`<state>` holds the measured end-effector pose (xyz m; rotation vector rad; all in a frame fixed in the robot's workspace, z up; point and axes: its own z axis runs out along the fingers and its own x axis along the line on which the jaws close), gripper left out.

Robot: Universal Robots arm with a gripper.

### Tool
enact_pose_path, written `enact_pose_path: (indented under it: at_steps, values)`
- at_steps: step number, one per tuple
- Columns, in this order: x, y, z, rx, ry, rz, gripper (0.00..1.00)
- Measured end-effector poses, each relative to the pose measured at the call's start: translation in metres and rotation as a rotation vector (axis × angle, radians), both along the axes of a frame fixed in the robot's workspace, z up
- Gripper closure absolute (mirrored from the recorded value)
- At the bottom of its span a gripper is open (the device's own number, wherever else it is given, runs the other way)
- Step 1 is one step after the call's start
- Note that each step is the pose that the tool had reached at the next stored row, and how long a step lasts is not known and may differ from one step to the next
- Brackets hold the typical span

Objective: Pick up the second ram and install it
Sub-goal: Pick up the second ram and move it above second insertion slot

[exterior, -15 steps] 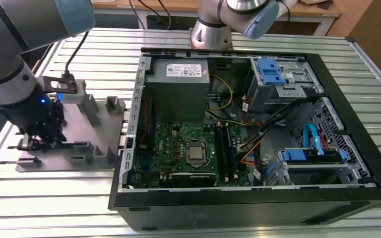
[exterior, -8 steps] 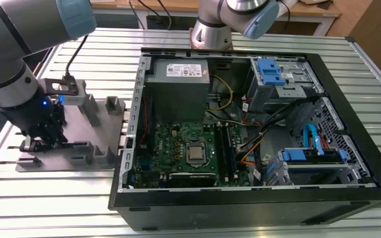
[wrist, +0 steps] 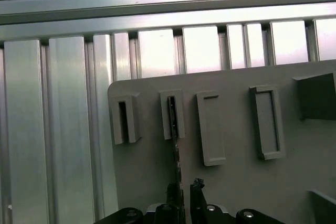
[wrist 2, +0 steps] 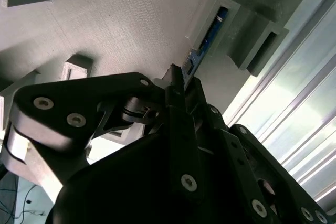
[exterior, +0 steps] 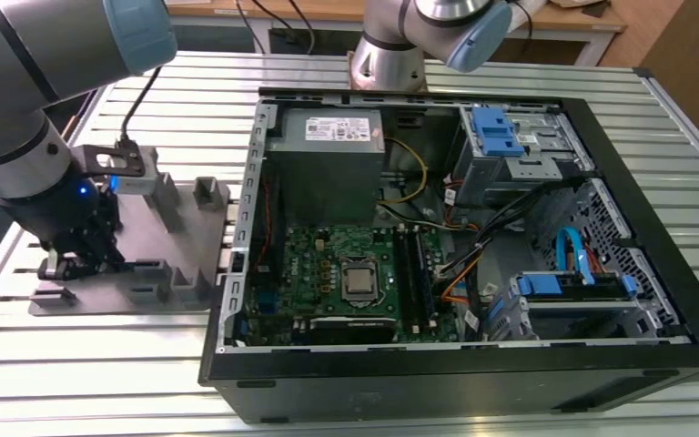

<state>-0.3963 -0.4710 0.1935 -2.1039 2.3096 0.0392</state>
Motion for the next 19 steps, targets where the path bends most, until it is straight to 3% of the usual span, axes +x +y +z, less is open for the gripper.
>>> enact_pose_path:
  at_steps: [2, 4, 19]
  values:
    - [0.0, 0.0, -0.0001, 0.0, 0.0, 0.0, 0.8]
    - [0.0, 0.0, -0.0001, 0.0, 0.0, 0.0, 0.89]
    - [0.0, 0.0, -0.0004, 0.0007, 0.0, 0.0, 0.89]
